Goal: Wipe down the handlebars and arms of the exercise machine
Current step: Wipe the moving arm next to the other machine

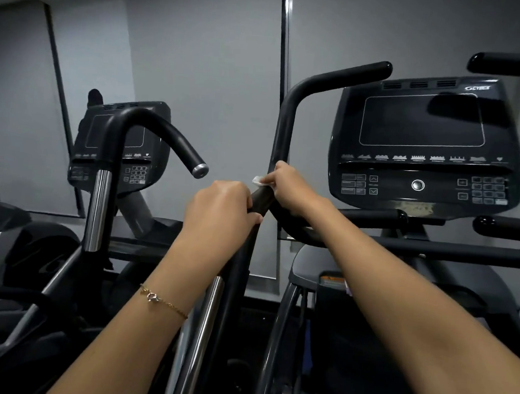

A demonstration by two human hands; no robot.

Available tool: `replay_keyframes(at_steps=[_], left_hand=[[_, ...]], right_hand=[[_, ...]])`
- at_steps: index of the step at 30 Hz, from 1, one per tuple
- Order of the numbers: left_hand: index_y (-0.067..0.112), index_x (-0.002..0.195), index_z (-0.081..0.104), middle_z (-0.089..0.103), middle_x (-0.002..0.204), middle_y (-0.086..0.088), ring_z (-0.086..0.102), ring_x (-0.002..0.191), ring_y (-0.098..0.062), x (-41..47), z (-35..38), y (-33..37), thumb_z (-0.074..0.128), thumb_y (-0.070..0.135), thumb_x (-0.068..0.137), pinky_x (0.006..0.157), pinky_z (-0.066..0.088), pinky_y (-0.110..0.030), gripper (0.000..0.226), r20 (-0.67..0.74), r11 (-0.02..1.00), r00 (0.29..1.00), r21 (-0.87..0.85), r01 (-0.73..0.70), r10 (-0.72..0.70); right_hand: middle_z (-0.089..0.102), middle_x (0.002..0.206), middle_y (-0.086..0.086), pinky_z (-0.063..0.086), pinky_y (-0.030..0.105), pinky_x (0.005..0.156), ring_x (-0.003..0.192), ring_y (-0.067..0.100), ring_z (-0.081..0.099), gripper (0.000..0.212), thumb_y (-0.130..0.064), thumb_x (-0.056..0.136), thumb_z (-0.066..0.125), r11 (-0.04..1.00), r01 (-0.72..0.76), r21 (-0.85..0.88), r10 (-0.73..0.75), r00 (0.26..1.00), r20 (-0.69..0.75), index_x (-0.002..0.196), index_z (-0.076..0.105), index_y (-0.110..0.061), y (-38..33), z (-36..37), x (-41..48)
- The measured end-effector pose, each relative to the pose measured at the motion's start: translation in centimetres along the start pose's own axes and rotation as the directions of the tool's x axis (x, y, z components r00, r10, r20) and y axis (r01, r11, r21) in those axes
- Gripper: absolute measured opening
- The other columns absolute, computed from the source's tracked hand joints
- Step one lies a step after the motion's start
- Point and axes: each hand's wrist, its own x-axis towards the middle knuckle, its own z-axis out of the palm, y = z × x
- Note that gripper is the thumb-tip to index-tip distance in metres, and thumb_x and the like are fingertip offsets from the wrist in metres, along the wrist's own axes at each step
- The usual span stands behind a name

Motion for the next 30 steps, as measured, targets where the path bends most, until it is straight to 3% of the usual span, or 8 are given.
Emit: replay_keyframes(at_steps=[2, 5, 9, 12, 19, 22, 25, 30], left_hand=[[0.019, 0.106, 0.066, 0.064, 0.099, -0.002, 0.061, 0.092, -0.022, 0.0, 0.1, -0.1, 0.063, 0.039, 0.087, 0.066, 0.037, -0.026, 0.028, -0.005, 1.000, 1.000, 0.013, -0.017, 0.017], [0.019, 0.103, 0.067, 0.064, 0.098, -0.001, 0.060, 0.091, -0.022, 0.1, 0.3, -0.3, 0.062, 0.039, 0.087, 0.066, 0.038, -0.026, 0.026, -0.011, 1.000, 1.000, 0.008, -0.028, 0.028], [0.018, 0.102, 0.067, 0.062, 0.096, 0.000, 0.058, 0.084, -0.020, 0.0, 0.4, -0.4, 0.063, 0.039, 0.086, 0.065, 0.036, -0.025, 0.026, -0.025, 1.000, 0.999, -0.016, -0.025, 0.024], [0.019, 0.103, 0.067, 0.064, 0.098, 0.000, 0.060, 0.089, -0.020, 0.0, 0.4, -0.5, 0.062, 0.040, 0.086, 0.066, 0.037, -0.025, 0.027, -0.029, 0.999, 0.999, -0.024, -0.027, 0.026], [0.020, 0.107, 0.068, 0.064, 0.105, -0.001, 0.060, 0.095, -0.021, -0.2, 0.4, -0.7, 0.061, 0.039, 0.088, 0.069, 0.037, -0.024, 0.027, -0.050, 0.998, 0.997, -0.018, -0.067, 0.066], [0.021, 0.111, 0.067, 0.065, 0.107, 0.000, 0.060, 0.097, -0.021, -0.3, 0.4, -0.6, 0.061, 0.039, 0.088, 0.069, 0.035, -0.024, 0.030, -0.047, 0.998, 0.997, -0.022, -0.058, 0.057], [0.021, 0.113, 0.066, 0.064, 0.110, -0.001, 0.059, 0.100, -0.023, -0.4, 0.5, -0.7, 0.062, 0.038, 0.087, 0.070, 0.035, -0.025, 0.031, -0.039, 0.999, 0.999, -0.032, -0.037, 0.036], [0.020, 0.114, 0.066, 0.064, 0.109, -0.003, 0.059, 0.101, -0.023, -0.7, 0.5, -0.9, 0.061, 0.036, 0.088, 0.072, 0.035, -0.025, 0.031, -0.040, 0.998, 0.998, -0.037, -0.058, 0.057]], right_hand=[[0.039, 0.091, 0.003, 0.042, 0.031, 0.074, 0.081, 0.021, 0.048, 0.025, -0.013, 0.095, 0.050, 0.995, 0.100, -0.019, -0.099, 0.994, 0.046, 0.117, 0.064, -0.011, -0.6, -1.1, -0.7], [0.040, 0.089, 0.005, 0.042, 0.031, 0.077, 0.081, 0.021, 0.049, 0.025, -0.011, 0.095, 0.051, 0.976, 0.216, 0.005, -0.215, 0.971, 0.108, 0.114, 0.067, -0.014, -0.9, -2.2, -1.4], [0.039, 0.079, -0.004, 0.045, 0.035, 0.080, 0.081, 0.022, 0.050, 0.025, -0.008, 0.094, 0.050, 0.997, 0.081, 0.000, -0.081, 0.992, 0.096, 0.113, 0.066, -0.011, 0.4, -1.1, 0.2], [0.034, 0.075, -0.012, 0.039, 0.027, 0.078, 0.082, 0.015, 0.045, 0.024, -0.005, 0.092, 0.051, 0.999, -0.002, 0.051, 0.003, 1.000, -0.027, 0.109, 0.067, -0.010, 0.8, 0.3, 0.5], [0.051, 0.090, 0.015, 0.046, 0.031, 0.074, 0.080, 0.025, 0.054, 0.024, -0.005, 0.091, 0.054, 0.951, 0.246, 0.188, -0.212, 0.960, -0.183, 0.110, 0.069, -0.009, -1.5, -0.4, -5.5], [0.048, 0.089, 0.009, 0.046, 0.032, 0.081, 0.082, 0.023, 0.053, 0.024, -0.006, 0.093, 0.051, 0.963, 0.137, 0.230, -0.109, 0.986, -0.129, 0.112, 0.067, -0.006, -1.3, -0.9, -4.6], [0.043, 0.085, 0.000, 0.043, 0.025, 0.078, 0.081, 0.017, 0.050, 0.025, -0.008, 0.094, 0.050, 0.966, 0.069, 0.248, -0.038, 0.991, -0.129, 0.112, 0.067, -0.006, -1.5, -0.8, -4.3], [0.046, 0.086, 0.007, 0.040, 0.023, 0.074, 0.079, 0.020, 0.051, 0.024, -0.003, 0.092, 0.054, 0.950, 0.162, 0.265, -0.127, 0.981, -0.146, 0.111, 0.067, -0.005, -2.1, -0.9, -6.7]])
